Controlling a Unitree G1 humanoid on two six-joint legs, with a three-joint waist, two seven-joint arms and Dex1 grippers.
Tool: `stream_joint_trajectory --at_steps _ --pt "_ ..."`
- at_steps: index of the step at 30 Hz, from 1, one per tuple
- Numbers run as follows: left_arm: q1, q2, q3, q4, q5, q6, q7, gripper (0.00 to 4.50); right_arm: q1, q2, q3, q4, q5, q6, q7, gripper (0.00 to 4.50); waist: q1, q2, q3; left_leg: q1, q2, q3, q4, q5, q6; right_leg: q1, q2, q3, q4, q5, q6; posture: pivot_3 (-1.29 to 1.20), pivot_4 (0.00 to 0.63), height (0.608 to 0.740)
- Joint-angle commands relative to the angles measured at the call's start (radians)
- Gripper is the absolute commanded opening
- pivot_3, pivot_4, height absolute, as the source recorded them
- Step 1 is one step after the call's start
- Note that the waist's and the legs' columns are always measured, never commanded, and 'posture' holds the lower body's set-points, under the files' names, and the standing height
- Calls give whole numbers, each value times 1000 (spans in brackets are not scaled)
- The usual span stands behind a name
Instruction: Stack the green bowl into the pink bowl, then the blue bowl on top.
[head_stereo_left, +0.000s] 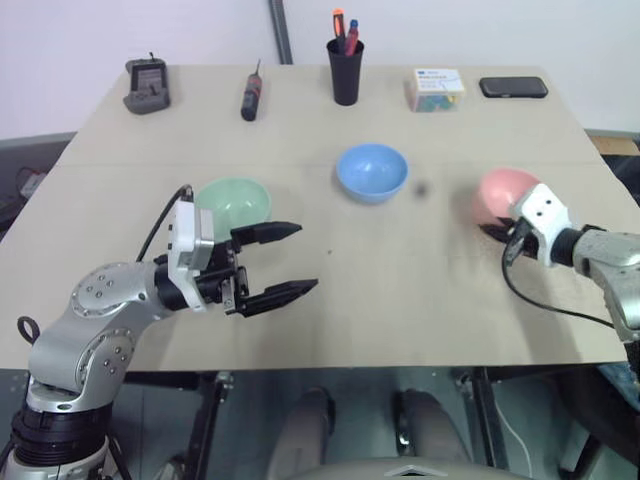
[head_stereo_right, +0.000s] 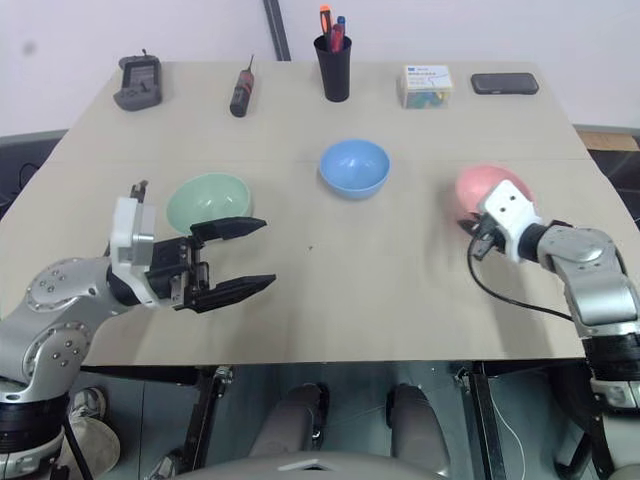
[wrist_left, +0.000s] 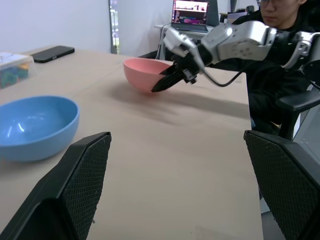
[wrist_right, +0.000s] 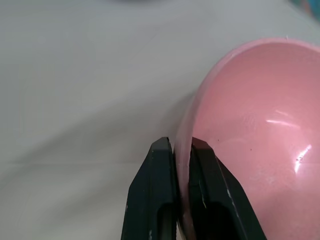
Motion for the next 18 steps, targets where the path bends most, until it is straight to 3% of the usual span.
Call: stream_joint_trajectory --at_steps 1,7,10,11,13,15,18 --pt "-5 -5 18 -25 -3 -19 9 4500 -2 80 119 -170 -17 13 -30 80 0 0 0 0 0 0 0 0 0 0 0 0 0 0 0 0 150 740" --pt "-11 -16 2 -32 -1 -13 27 4500 -90 247 328 -90 -154 55 -106 80 4 0 0 0 -1 -1 4 0 0 1 1 0 1 0 0 0 150 740" --pt "-8 -12 7 -35 0 -11 33 4500 -132 262 370 -27 -183 85 -84 80 6 0 0 0 -1 -1 4 0 0 1 1 0 1 0 0 0 150 740" --pt "-8 -11 11 -35 -1 -9 36 4500 -142 264 368 -17 -180 97 -78 771 6 0 0 0 -1 -1 4 0 0 1 1 -1 1 0 0 0 150 740" --pt "-3 -8 18 -37 -2 -9 37 4500 -150 269 355 -20 -160 121 -68 1264 6 -1 0 0 -1 -2 4 0 0 1 1 -1 1 0 0 0 150 740" --pt "6 -7 24 -39 -1 -7 47 4500 -150 269 338 -36 -142 141 -61 2388 5 -1 0 0 -1 -2 4 0 0 1 1 -1 1 0 0 0 150 740" --pt "12 -10 31 -46 19 -2 93 4500 -143 254 310 -71 -121 156 -53 3344 3 0 0 0 0 -2 4 0 0 1 1 -1 1 0 0 0 150 740"
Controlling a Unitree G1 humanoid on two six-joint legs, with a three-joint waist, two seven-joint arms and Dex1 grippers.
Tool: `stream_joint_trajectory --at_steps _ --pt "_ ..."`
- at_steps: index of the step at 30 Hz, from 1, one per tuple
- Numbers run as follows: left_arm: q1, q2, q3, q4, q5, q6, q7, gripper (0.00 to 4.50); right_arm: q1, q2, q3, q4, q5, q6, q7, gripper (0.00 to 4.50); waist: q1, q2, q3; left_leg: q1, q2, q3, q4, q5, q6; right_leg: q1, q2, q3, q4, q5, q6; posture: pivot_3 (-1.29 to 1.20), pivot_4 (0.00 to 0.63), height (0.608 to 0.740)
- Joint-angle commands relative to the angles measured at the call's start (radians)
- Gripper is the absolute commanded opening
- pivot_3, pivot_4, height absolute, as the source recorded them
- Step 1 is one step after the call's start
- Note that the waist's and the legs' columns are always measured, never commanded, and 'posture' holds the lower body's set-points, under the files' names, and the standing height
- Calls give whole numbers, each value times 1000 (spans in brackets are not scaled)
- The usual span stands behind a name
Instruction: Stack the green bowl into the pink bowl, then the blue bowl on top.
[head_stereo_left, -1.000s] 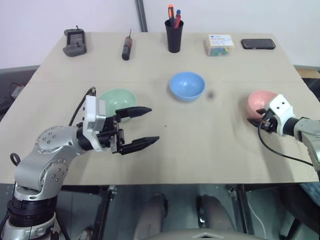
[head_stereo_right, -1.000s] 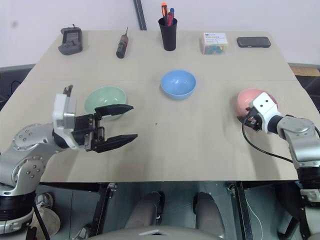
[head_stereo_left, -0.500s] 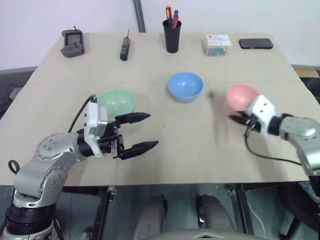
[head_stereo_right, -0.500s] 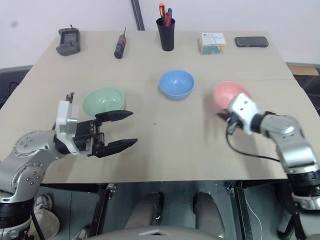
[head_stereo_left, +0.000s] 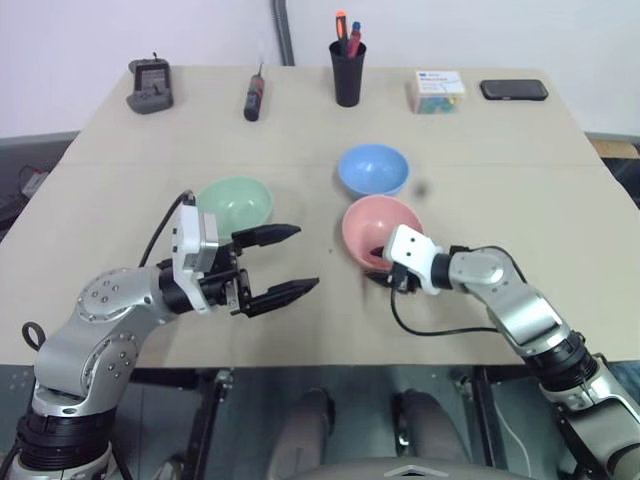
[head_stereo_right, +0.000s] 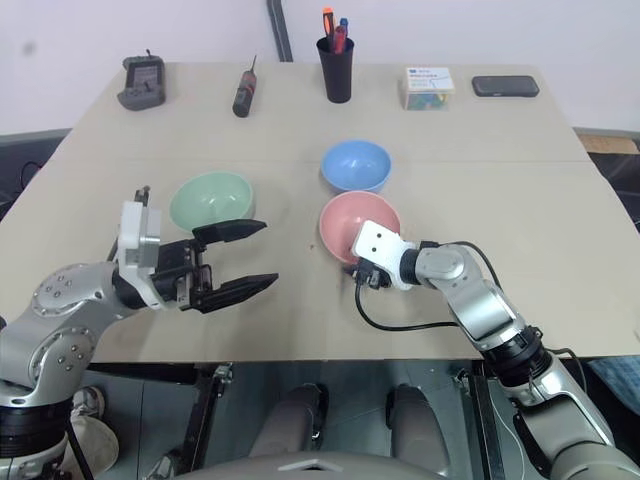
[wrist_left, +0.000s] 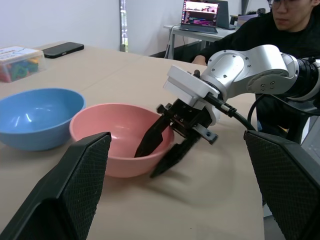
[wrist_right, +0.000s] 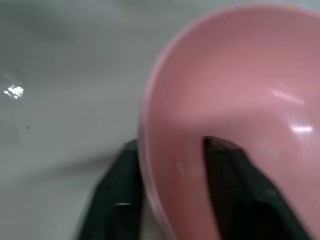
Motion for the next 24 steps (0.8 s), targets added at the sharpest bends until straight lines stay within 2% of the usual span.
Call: stream_joint_trajectory --at_steps 1,3,4,8,12,18,20,21,22,23,24 --pt "-1 3 39 -45 48 9 110 4500 6 -6 -82 -89 45 -6 3 4059 0 0 0 0 0 0 0 0 0 0 0 0 0 0 0 0 150 740" --pt "-1 37 11 -55 240 33 278 4500 39 12 -143 -149 83 -99 -9 4433 0 0 0 0 0 0 0 0 0 0 0 0 0 0 0 0 150 740" --pt "-1 58 0 -60 325 50 348 4500 59 15 -168 -185 114 -129 1 4433 1 0 0 0 0 0 0 0 0 0 0 0 0 0 0 0 150 740" --pt "-61 138 -58 -60 465 195 468 4500 109 4 -229 -271 195 -164 39 4433 1 0 0 0 0 -1 -1 0 0 0 1 0 1 0 0 0 150 740" --pt "-166 258 -220 -38 593 340 461 4500 116 -4 -244 -288 215 -187 46 4433 1 -1 0 0 0 -1 0 0 0 0 1 -1 1 0 0 0 150 740" --pt "-270 285 -402 6 696 441 438 4500 119 -11 -267 -289 239 -227 50 4433 -6 0 0 1 0 0 -1 0 0 0 2 0 1 0 0 0 150 740" --pt "-292 275 -435 28 718 456 437 4006 120 -18 -275 -287 243 -234 50 4500 -5 -1 0 0 1 0 -1 0 0 -1 2 0 1 0 0 0 150 740" --pt "-308 268 -449 40 728 455 432 3646 125 -22 -283 -291 250 -234 49 4500 -5 -1 0 0 1 0 -1 0 0 -1 2 0 1 0 0 0 150 740" --pt "-319 263 -457 48 735 454 429 3093 128 -25 -288 -295 256 -233 48 4500 -4 -1 0 0 1 0 -1 0 0 -1 2 0 1 0 0 0 150 740" --pt "-334 258 -465 61 744 450 426 2857 130 -28 -295 -299 265 -228 46 4500 -3 -1 0 0 1 0 -1 0 0 -1 2 0 1 0 0 0 150 740" --pt "-345 251 -468 70 746 439 419 2349 133 -30 -301 -303 270 -227 44 4500 -2 -1 0 0 1 0 -1 0 0 -1 2 0 1 0 0 0 150 740"
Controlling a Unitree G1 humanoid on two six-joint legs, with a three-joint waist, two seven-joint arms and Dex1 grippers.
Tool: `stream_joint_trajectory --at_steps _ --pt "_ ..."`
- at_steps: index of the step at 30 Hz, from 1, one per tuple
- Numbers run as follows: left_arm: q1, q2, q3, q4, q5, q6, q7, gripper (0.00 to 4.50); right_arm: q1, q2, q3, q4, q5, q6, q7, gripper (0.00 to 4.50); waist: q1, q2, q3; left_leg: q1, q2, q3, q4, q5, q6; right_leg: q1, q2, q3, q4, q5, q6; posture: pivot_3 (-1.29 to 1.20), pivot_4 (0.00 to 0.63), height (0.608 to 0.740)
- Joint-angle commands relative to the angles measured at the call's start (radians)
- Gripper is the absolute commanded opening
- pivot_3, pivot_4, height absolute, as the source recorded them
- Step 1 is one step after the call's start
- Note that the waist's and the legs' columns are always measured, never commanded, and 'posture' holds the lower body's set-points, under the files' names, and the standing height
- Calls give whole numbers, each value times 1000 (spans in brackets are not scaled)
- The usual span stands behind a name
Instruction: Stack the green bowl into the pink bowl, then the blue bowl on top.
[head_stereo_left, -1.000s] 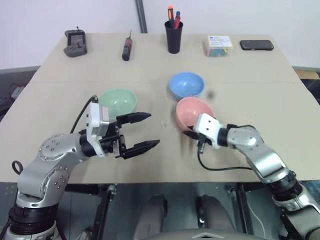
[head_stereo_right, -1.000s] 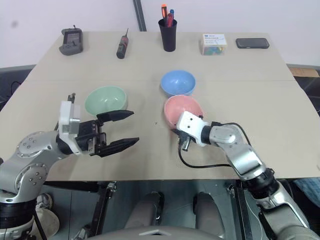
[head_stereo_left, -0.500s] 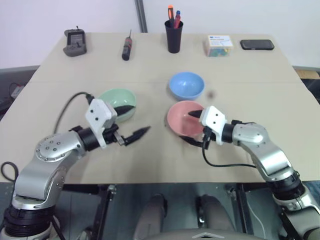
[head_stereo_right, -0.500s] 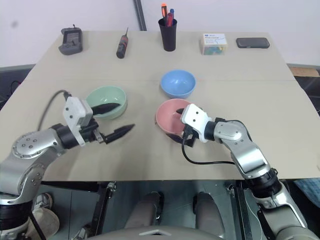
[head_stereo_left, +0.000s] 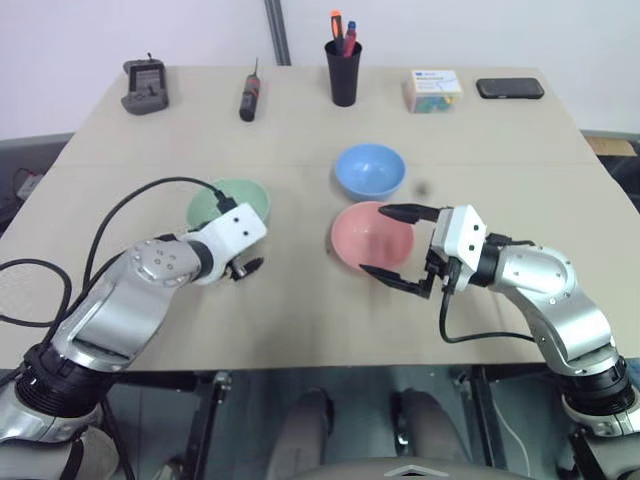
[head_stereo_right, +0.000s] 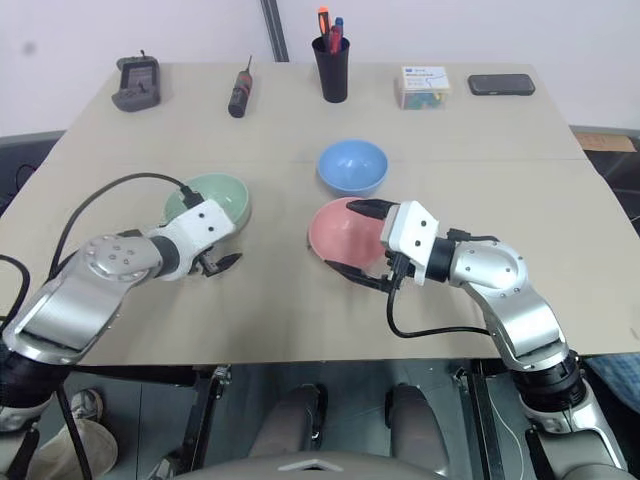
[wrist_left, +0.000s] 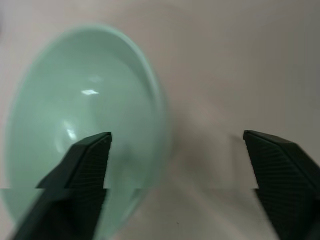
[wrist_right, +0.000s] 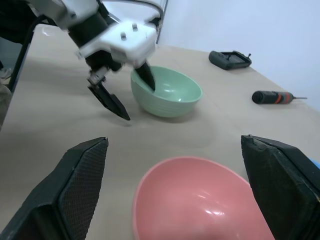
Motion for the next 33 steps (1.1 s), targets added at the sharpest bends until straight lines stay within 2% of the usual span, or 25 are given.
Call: stream_joint_trajectory --at_steps 1,4,5,6,11,16,20,28,29,30,31,32,33 --pt "-47 -16 0 19 36 -23 -15 1941 6 -9 -51 -54 33 -16 -12 4500 2 0 0 0 0 0 0 0 0 0 0 0 0 0 0 0 150 740" --pt "-60 -22 -8 38 54 -48 -36 688 17 -17 -65 -57 34 -21 -20 4500 2 0 0 0 0 0 0 0 0 0 0 0 0 0 0 0 150 740" --pt "-62 -24 -8 43 57 -54 -42 144 20 -20 -67 -58 35 -22 -20 4500 2 0 0 0 0 0 0 0 0 0 0 0 0 0 0 0 150 740" --pt "-62 -26 -6 45 60 -59 -47 10 21 -23 -68 -59 36 -24 -21 4500 1 0 0 0 0 0 0 0 0 0 0 0 0 0 0 0 150 740" --pt "-75 -44 37 10 25 -151 -114 10 56 -54 -116 -65 68 -16 -18 4500 3 0 0 -1 0 0 0 0 0 0 0 0 0 0 0 0 150 740" --pt "-143 -47 46 -80 -100 -240 -313 10 139 -114 -238 -58 101 -12 -23 4500 8 -1 0 -2 -1 0 1 0 0 0 -2 -1 -1 0 0 0 150 740" --pt "-206 -85 -5 -91 -126 -372 -416 10 251 -165 -336 -76 104 -5 -26 4500 7 -1 0 -2 -1 0 1 0 0 0 -2 0 0 0 0 0 150 740" --pt "-336 -249 -177 98 -33 -596 -526 10 377 -171 -386 -177 107 17 -79 4500 5 0 0 -1 0 1 4 0 0 1 0 1 1 0 0 0 150 740" --pt "-340 -261 -188 121 -22 -627 -539 694 381 -169 -385 -185 107 21 -88 4500 5 0 0 0 0 1 5 0 0 2 0 1 1 0 0 0 150 740" --pt "-342 -265 -196 138 -12 -645 -555 965 383 -167 -382 -192 109 26 -98 4500 2 0 0 -1 0 1 5 0 0 2 0 1 1 0 0 0 150 740" --pt "-351 -276 -201 160 2 -663 -560 1432 386 -165 -377 -202 108 28 -106 4500 0 0 0 -1 0 1 6 0 0 2 0 1 1 0 0 0 150 740" --pt "-362 -285 -201 178 11 -675 -560 1604 387 -163 -373 -209 109 32 -115 4500 1 0 0 -1 0 1 6 0 0 2 0 2 1 0 0 0 150 740" --pt "-373 -294 -194 193 17 -680 -558 1972 389 -163 -370 -215 108 34 -121 4500 2 0 0 -1 0 1 6 0 0 2 0 2 1 0 0 0 150 740"
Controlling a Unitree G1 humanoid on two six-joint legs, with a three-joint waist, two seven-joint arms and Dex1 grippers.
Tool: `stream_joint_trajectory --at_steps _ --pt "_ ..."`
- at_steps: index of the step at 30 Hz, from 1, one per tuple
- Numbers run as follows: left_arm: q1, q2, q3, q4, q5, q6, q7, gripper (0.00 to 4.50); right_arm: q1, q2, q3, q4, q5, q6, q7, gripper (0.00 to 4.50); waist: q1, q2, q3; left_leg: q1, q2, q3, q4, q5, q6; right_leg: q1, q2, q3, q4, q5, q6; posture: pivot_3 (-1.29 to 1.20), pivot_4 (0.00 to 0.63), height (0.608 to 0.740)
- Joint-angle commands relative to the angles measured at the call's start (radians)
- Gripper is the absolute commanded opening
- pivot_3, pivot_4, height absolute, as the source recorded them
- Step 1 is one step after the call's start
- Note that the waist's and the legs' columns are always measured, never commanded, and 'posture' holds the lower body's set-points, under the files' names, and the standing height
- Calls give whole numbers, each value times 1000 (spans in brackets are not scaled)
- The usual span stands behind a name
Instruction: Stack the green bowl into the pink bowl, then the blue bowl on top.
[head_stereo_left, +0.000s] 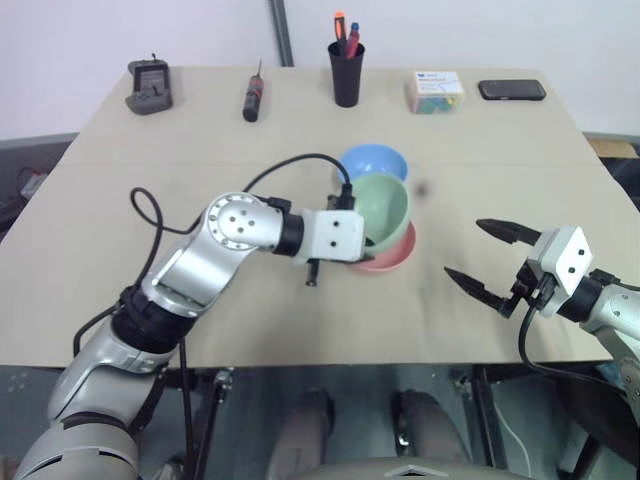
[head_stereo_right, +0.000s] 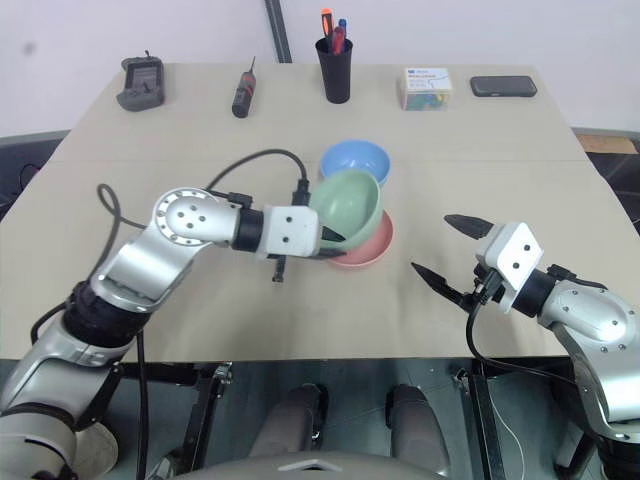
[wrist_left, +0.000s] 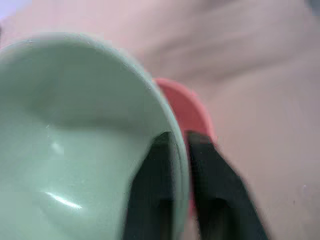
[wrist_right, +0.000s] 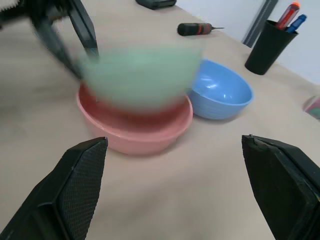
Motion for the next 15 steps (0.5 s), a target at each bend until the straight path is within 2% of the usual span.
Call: stream_joint_trajectory --at_steps 1,2,6,11,15 --pt "-54 -17 27 38 27 -43 -4 2244 3 6 -9 -60 10 6 -31 4500 2 0 0 0 0 -1 0 0 0 0 0 -1 0 0 0 0 150 740" --pt "-62 -12 48 40 15 -29 -12 2578 3 7 -6 -64 12 9 -36 4500 4 0 0 0 0 -1 0 0 0 0 0 -1 0 0 0 0 150 740" --pt "-103 65 148 93 -12 20 -49 2578 -7 12 3 -76 25 21 -47 4500 0 0 0 -1 0 -1 1 0 0 0 0 -1 0 0 0 0 150 740" --pt "-230 139 124 400 179 -204 15 2578 -43 21 40 -36 17 2 -39 4500 1 0 0 0 1 -1 2 0 0 0 1 -1 1 0 0 0 150 740" --pt "-369 63 77 662 284 -388 69 2578 -91 30 67 10 0 -22 -38 4500 7 0 0 -1 0 -2 4 0 0 1 1 -2 1 0 0 0 150 740"
